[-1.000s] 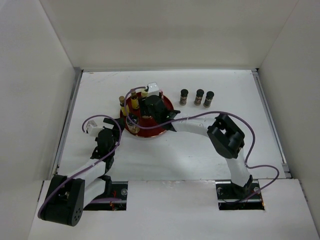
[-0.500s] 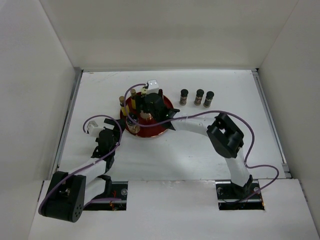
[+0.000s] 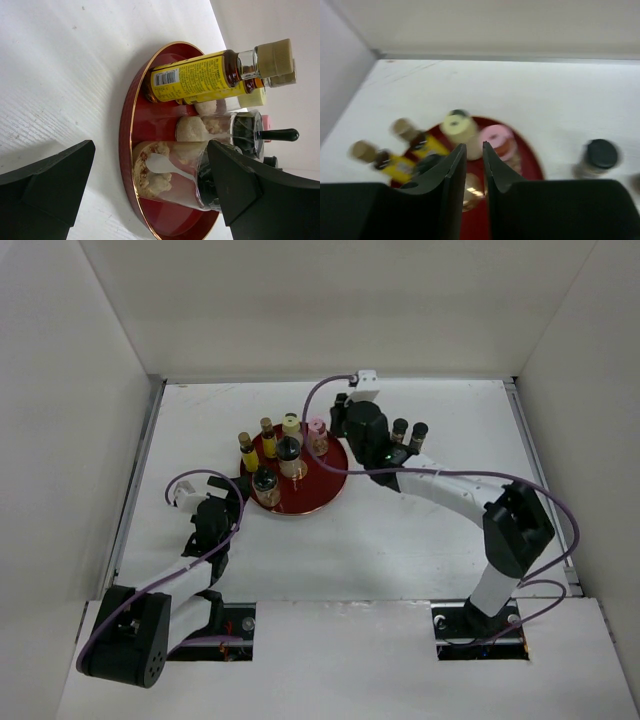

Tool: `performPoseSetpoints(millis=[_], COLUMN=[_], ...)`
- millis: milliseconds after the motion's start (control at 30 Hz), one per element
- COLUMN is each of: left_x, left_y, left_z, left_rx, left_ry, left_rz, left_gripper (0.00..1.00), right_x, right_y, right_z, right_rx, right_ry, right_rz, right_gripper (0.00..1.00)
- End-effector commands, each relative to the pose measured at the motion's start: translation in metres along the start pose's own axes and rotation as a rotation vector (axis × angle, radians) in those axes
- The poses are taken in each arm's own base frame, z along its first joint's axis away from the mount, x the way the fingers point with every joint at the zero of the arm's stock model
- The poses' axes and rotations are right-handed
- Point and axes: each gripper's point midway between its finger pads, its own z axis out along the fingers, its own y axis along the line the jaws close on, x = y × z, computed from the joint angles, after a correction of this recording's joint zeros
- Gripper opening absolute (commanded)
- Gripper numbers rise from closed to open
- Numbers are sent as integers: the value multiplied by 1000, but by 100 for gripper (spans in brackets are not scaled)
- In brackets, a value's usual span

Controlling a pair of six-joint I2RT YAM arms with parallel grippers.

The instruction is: Organize the condiment bottles

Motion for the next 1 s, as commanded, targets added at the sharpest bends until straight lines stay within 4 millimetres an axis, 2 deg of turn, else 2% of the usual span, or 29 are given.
performPoseSetpoints(millis=[0,33,167,267,533,800,967], left_x=[-5,-6,-2,-4,-2,-1,0], left_y=[-16,-16,-15,-17,-14,-13,-13], left_z=[0,0,1,1,2,4,4], left_rx=[55,53,50,56,43,40,41], left_ry=[-20,-23,-10,-17,-13,-10,-9], left_rz=[-12,-8,-8,-8,-2,-1,-1], left_gripper=[100,100,100,100,100,100,100], right_x=[5,7,19,34,50,61,67], right_y=[-68,-83,-121,-137,-134,-151,-153], right_z=[10,12,24,34,49,60,64], right_rx=[161,189,259,290,244,279,283], right_ry=[11,19,53,89,126,155,171], right_rz=[-12,-15,-31,-55,-57,-71,-77], right_gripper=[27,31,62,73,77,73,71])
